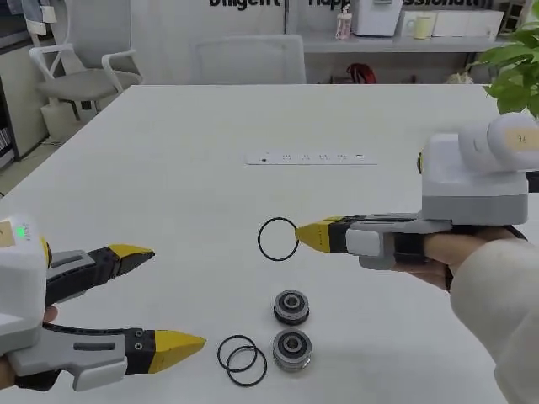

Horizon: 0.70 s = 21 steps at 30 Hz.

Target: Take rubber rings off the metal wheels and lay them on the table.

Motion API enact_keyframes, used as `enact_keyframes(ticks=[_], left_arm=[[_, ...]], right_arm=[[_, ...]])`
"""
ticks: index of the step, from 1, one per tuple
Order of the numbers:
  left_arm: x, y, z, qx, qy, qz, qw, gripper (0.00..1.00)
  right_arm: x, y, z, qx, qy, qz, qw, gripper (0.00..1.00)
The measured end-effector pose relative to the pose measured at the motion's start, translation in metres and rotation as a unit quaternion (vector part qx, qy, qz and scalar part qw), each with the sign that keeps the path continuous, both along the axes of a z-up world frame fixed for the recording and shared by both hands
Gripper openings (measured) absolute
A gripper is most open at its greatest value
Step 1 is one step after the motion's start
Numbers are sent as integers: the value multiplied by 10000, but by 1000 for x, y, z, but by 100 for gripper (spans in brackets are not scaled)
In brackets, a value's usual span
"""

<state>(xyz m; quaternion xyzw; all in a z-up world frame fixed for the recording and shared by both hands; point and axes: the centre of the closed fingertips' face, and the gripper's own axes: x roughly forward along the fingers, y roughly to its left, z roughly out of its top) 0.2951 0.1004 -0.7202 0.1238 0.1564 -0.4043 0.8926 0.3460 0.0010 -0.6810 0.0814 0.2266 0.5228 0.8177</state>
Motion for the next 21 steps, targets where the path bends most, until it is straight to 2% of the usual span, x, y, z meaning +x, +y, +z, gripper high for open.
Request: enact_keyframes(ticks=[21], left_arm=[[-4, -1, -5, 55, 72, -58, 9999, 77]], right_arm=[[-15, 15, -8, -162, 13, 338, 9993, 0]])
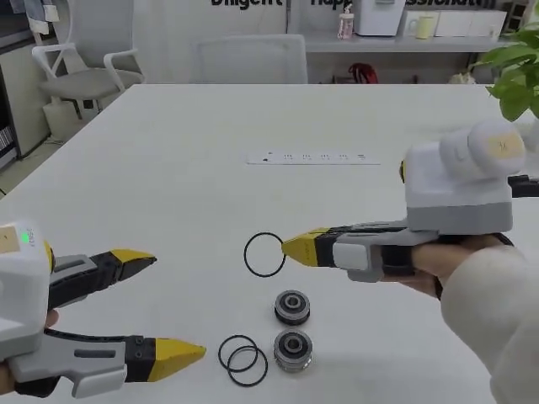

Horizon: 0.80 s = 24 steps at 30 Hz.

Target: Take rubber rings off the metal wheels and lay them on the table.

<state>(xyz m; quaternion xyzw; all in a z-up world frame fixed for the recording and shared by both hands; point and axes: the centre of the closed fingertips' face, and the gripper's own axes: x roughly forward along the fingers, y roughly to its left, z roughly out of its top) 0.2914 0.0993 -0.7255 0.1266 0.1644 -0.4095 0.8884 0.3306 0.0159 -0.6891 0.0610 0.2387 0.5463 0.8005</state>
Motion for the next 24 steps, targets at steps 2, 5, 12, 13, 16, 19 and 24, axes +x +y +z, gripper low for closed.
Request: enact_keyframes(ticks=[2, 5, 12, 13, 16, 19, 24], left_arm=[[0, 0, 0, 7, 3, -7, 10000, 77], [0, -1, -1, 7, 7, -10, 10000, 77], [-1, -1, -1, 11, 17, -20, 10000, 77], [-1, -1, -1, 12, 22, -25, 10000, 77], [-1, -1, -2, 26, 32, -37, 10000, 77], [-2, -1, -3, 42, 45, -60, 10000, 77], [-2, -2, -5, 58, 65, -79, 9999, 77]], right_arm=[[-1, 1, -1, -18, 6, 31, 10000, 0], [-4, 4, -3, -57, 10, 94, 9999, 0], [-8, 8, -8, -133, 19, 216, 9997, 0], [-9, 8, -8, -149, 20, 237, 9996, 0], [-10, 10, -10, -175, 28, 277, 9995, 0], [-13, 11, -12, -200, 44, 316, 9993, 0], [-17, 14, -17, -253, 72, 405, 9988, 0]])
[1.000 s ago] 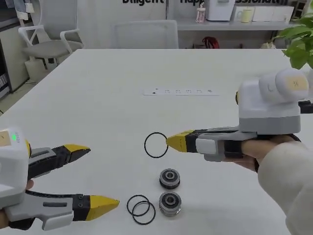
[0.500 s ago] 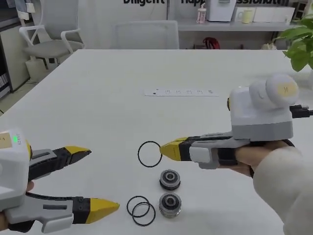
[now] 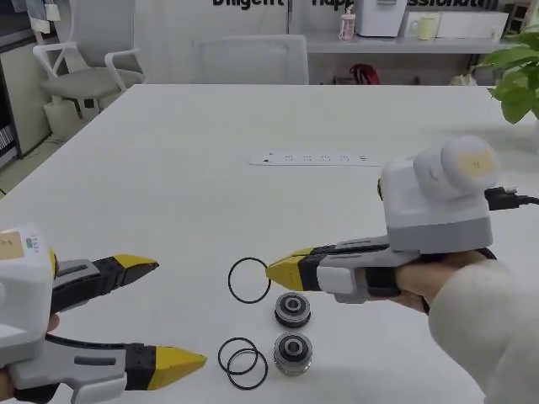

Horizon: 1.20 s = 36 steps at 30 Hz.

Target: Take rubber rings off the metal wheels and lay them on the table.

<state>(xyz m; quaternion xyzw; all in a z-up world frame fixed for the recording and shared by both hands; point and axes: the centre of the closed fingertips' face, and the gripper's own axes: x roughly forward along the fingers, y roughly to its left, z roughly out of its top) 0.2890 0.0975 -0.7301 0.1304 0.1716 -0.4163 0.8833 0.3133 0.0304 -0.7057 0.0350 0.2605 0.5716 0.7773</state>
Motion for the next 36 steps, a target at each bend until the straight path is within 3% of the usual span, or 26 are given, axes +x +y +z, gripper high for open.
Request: enact_keyframes(ticks=[36], left_arm=[[-4, -3, -5, 135, 75, -122, 9998, 77]], right_arm=[[-30, 20, -28, -409, 156, 633, 9970, 0]])
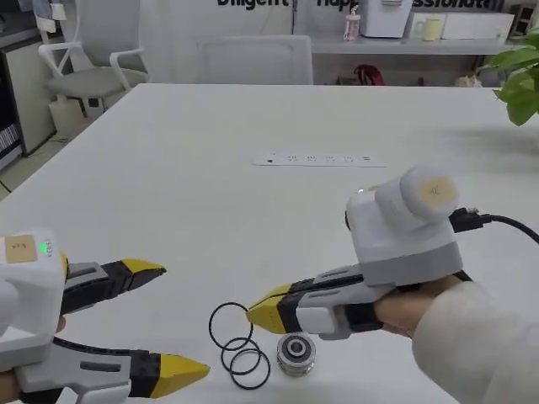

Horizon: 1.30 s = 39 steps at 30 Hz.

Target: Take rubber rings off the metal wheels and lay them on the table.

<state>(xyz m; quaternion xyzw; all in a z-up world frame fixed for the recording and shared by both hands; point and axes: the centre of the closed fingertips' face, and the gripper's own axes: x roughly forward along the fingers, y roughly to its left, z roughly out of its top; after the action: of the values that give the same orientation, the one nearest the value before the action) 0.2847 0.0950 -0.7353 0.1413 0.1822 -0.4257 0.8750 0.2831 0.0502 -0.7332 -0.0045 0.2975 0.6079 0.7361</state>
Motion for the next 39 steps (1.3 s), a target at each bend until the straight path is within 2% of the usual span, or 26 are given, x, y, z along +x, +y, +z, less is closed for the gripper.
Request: enact_keyframes(ticks=[22, 39], left_arm=[[-5, -6, -7, 67, 140, -163, 9997, 77], [-7, -7, -10, -7, 224, -215, 9995, 77]], right_arm=[[-16, 6, -20, -294, 87, 333, 9990, 0], [-21, 7, -38, -486, 248, 416, 9976, 0]])
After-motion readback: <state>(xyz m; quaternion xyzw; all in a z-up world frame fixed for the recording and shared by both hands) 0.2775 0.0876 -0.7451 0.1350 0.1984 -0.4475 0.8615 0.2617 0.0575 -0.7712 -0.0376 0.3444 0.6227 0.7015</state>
